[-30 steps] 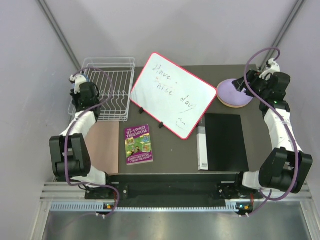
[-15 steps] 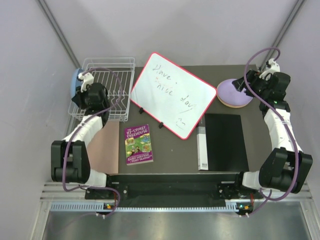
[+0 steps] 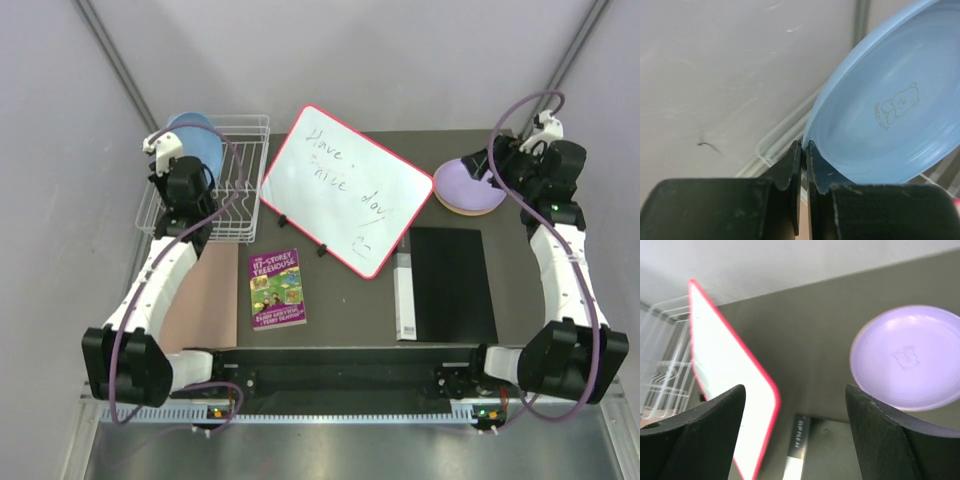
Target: Unload the plates from the dish rack
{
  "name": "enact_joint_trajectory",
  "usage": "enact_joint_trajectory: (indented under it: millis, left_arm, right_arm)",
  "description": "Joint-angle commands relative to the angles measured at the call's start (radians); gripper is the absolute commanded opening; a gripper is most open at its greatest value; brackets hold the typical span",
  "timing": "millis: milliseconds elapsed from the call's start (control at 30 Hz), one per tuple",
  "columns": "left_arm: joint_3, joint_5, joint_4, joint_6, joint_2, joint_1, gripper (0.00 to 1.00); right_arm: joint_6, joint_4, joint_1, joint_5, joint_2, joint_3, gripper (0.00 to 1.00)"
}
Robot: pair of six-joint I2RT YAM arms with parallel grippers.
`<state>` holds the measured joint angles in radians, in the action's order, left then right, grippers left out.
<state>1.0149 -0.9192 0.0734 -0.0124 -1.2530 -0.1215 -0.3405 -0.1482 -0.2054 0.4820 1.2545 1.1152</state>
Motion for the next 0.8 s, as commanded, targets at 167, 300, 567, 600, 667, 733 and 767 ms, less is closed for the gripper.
enact_joint_trajectory:
  millis: [167,300,567,600,667,733,767]
  left_arm:
    - [0.079,0.669,-0.212,-0.509,0.067,-0.035,0.00]
    - [0.079,0.816,-0.131,-0.592,0.007,-0.140,0.00]
    - [0.103,0.820,-0.081,-0.630,-0.089,-0.319,0.00]
    - [0.108,0.816,-0.083,-0.627,-0.094,-0.342,0.00]
    - [0.120,0.804,-0.083,-0.624,-0.105,-0.357,0.00]
    - [0.126,0.804,-0.083,-0.623,-0.105,-0.372,0.00]
    - [0.128,0.804,-0.081,-0.621,-0.103,-0.380,0.00]
  right_arm:
    - [-0.071,0.133,0.196,0.133,-0.044,0.058,0.82]
    - [-0.118,0.209,0.306,0.127,-0.029,0.044,0.82]
    - [-0.104,0.205,0.434,0.058,0.036,0.074,0.83]
    - [-0.097,0.197,0.454,0.050,0.042,0.075,0.83]
    - [-0.089,0.187,0.469,0.024,0.055,0.081,0.83]
    - [-0.072,0.165,0.491,0.004,0.075,0.089,0.83]
    - [-0.066,0.161,0.500,-0.011,0.083,0.090,0.83]
